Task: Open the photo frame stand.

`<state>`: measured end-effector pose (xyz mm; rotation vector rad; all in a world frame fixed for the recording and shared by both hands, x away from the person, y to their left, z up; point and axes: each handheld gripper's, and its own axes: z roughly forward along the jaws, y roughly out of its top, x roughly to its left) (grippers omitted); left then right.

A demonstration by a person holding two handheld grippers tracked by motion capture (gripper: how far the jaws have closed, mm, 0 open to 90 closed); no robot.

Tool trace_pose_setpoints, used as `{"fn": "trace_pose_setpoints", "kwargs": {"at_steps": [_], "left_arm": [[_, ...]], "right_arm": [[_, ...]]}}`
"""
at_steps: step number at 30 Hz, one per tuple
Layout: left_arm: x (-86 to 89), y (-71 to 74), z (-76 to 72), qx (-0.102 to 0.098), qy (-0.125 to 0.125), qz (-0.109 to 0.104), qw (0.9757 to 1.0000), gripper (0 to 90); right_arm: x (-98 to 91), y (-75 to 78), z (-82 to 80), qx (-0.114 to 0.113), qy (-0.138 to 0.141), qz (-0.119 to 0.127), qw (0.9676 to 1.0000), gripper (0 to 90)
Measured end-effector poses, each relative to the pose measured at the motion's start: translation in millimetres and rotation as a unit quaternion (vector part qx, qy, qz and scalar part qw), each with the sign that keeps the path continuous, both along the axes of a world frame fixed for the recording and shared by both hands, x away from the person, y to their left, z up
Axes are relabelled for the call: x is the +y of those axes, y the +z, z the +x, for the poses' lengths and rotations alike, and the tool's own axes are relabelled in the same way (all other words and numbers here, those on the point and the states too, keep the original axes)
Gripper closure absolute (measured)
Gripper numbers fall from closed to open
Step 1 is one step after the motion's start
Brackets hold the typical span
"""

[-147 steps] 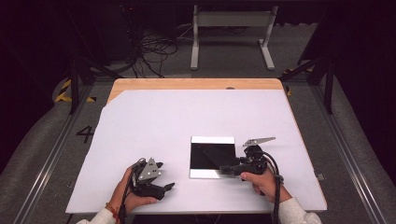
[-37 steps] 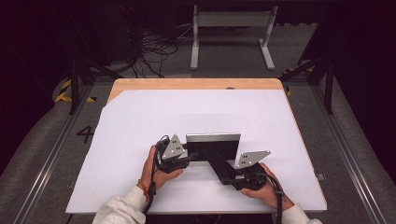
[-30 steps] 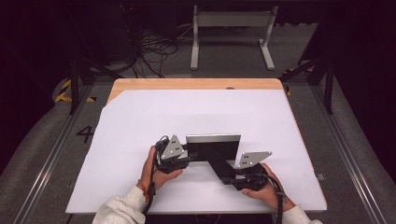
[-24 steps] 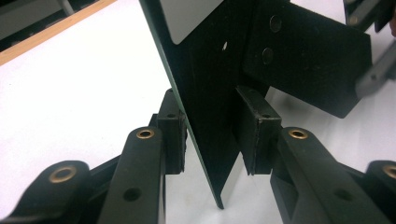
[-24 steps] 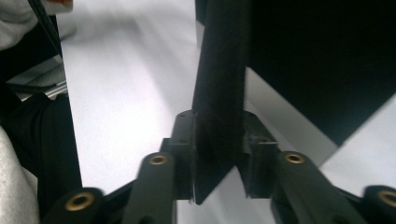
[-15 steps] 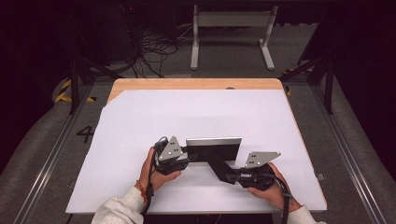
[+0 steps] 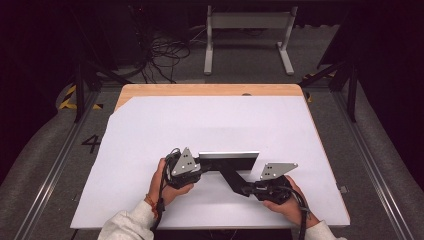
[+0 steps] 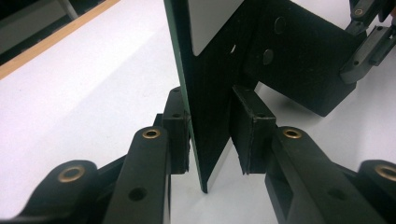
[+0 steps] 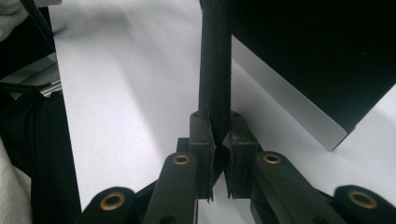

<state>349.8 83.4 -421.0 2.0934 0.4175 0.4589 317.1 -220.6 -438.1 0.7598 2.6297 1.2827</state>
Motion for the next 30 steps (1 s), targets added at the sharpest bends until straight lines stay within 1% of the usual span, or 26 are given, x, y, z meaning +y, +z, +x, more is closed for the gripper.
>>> {"fn": "trace_pose_setpoints", "kwargs": {"at_steps": [8, 10, 13, 16, 20, 23, 26, 30], "left_arm": [[0.0, -0.6, -1.0, -0.003, 0.001, 0.003, 1.0000, 69.2], [0.4, -1.6, -1.5, 0.001, -0.001, -0.002, 1.0000, 69.6], [1.1, -1.5, -1.4, 0.000, -0.004, 0.000, 1.0000, 70.0], [1.2, -2.3, -1.9, 0.003, -0.004, -0.005, 1.0000, 70.2], [1.2, -2.6, -3.7, 0.000, -0.007, -0.002, 1.0000, 70.8], [1.8, -2.2, -4.9, -0.007, -0.010, 0.008, 0.9999, 72.1], [2.3, -2.6, -5.8, -0.003, -0.011, 0.007, 0.9999, 72.9], [3.3, -2.7, -5.9, -0.005, -0.013, 0.010, 0.9999, 73.2]], "right_arm": [[1.3, -2.3, 0.4, -0.001, -0.007, -0.004, 1.0000, 85.0], [1.9, -3.2, 0.2, -0.004, -0.007, -0.009, 0.9999, 85.2], [2.6, -3.7, 0.1, -0.005, -0.006, -0.012, 0.9999, 85.2], [2.5, -4.1, -0.1, -0.006, -0.007, -0.013, 0.9999, 85.2], [2.8, -4.7, -0.5, -0.009, -0.005, -0.019, 0.9998, 85.3], [2.7, -5.5, -0.6, -0.006, -0.006, -0.020, 0.9998, 85.0], [2.2, -5.5, -0.5, -0.004, -0.008, -0.019, 0.9998, 84.8], [2.4, -5.3, -0.6, -0.004, -0.008, -0.020, 0.9998, 84.7]]}}
